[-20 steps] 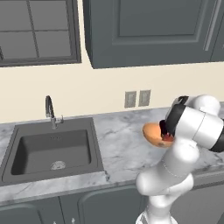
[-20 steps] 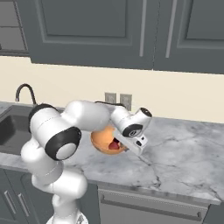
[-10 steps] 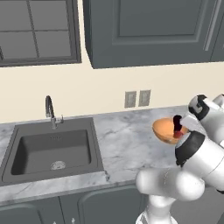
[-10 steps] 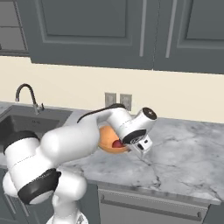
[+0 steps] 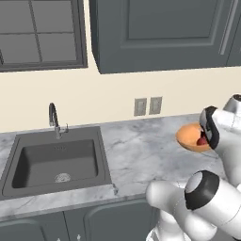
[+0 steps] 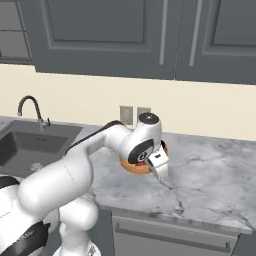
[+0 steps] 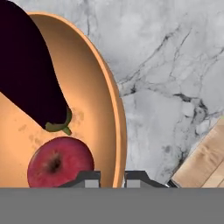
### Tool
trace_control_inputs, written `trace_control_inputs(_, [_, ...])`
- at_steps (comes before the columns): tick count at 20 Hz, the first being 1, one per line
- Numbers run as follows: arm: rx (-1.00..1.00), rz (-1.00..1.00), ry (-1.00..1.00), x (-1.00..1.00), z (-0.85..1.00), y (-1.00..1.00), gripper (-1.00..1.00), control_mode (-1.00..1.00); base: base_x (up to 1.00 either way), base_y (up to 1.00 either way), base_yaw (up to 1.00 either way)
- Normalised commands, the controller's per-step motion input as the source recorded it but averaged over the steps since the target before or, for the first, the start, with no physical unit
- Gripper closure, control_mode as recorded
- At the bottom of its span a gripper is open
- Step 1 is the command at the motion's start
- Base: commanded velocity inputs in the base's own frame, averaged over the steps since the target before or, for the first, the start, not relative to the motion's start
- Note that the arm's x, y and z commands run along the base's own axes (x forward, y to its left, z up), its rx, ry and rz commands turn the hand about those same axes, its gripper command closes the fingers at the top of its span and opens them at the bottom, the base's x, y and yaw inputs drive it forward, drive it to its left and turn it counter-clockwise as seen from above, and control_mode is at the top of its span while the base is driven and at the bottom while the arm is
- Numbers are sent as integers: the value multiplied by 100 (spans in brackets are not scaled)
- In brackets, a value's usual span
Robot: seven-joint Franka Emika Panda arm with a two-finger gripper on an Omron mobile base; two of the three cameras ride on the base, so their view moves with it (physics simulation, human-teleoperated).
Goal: Dump the eggplant and apple from the bowl so the bowl can be washed. Place the bowl in the sink after clearing the leftovers.
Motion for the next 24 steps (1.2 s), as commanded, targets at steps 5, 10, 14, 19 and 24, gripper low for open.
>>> trace_control_inputs(5, [-34, -29, 31, 3, 0, 0, 100, -100, 0, 0, 0])
trace_control_inputs(10, [-31, -26, 33, 1, 2, 0, 100, -100, 0, 0, 0])
trace_control_inputs(14, [-37, -23, 29, 1, 19, 0, 100, -100, 0, 0, 0])
trace_control_inputs(19, [-41, -19, 29, 14, 3, 6, 100, -100, 0, 0, 0])
trace_control_inputs(24, [-24, -3, 11, 14, -1, 14, 100, -100, 0, 0, 0])
